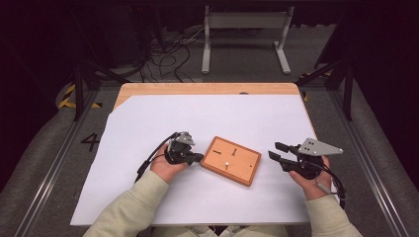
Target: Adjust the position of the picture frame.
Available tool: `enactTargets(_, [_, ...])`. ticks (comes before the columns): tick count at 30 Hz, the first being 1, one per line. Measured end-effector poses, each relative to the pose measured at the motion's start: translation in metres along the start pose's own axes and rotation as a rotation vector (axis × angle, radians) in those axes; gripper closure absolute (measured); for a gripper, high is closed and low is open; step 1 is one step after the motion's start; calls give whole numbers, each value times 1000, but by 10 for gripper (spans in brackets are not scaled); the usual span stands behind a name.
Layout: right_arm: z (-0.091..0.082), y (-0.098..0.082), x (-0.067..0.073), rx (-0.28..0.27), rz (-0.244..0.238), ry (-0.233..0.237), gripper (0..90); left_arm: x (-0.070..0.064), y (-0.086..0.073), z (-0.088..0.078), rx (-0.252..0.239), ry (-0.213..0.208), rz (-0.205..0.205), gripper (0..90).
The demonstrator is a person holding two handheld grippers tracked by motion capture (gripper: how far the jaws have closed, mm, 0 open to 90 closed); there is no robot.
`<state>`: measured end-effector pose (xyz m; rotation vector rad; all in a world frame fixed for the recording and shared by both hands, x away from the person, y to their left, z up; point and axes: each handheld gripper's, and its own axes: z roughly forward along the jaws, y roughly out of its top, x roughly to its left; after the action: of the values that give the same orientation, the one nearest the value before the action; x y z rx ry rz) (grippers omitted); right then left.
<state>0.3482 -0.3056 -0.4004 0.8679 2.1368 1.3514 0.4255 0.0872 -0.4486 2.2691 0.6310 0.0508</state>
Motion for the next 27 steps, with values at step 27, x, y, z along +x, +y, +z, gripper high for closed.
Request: enactTargets(27, [74,-5,6,553,-29,-79,900,3,-33,-59,-164,136,-39,715])
